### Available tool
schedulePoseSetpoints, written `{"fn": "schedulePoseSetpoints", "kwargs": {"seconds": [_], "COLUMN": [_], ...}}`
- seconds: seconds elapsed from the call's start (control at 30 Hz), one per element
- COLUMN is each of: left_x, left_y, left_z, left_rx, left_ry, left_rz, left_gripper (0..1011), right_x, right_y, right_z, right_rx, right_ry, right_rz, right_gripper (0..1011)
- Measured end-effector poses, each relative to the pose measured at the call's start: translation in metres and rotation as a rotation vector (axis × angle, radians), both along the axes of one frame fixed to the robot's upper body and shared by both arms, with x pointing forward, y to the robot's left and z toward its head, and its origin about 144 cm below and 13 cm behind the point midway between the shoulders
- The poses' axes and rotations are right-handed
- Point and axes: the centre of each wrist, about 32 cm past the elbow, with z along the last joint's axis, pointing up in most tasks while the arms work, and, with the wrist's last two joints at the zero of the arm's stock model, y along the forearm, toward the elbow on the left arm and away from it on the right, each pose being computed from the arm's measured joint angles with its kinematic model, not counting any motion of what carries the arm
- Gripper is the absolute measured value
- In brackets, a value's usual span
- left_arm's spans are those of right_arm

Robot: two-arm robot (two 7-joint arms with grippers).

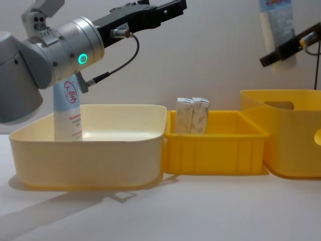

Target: Bimanual collaborative sorting of washing and personal care products

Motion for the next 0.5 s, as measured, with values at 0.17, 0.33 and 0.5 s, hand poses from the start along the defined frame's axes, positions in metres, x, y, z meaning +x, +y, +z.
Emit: {"fn": "schedulePoseSetpoints", "kwargs": {"seconds": [0.17,0.33,0.5], "left_x": [0.0,0.0,0.0], "left_y": [0.0,0.0,0.0], "left_z": [0.0,0.0,0.0], "left_rx": [0.0,0.0,0.0], "left_ry": [0.0,0.0,0.0], "left_rz": [0.0,0.0,0.0], "left_gripper": [1002,1003,1003], "right_x": [0.007,0.015,0.025], "right_y": [-0.011,-0.019,-0.029], "right_z": [0.007,0.013,0.018], "right_rx": [-0.006,-0.008,-0.006], "right_ry": [0.08,0.149,0.232], "right_rz": [-0.02,-0.031,-0.039], "right_gripper": [658,658,658]}}
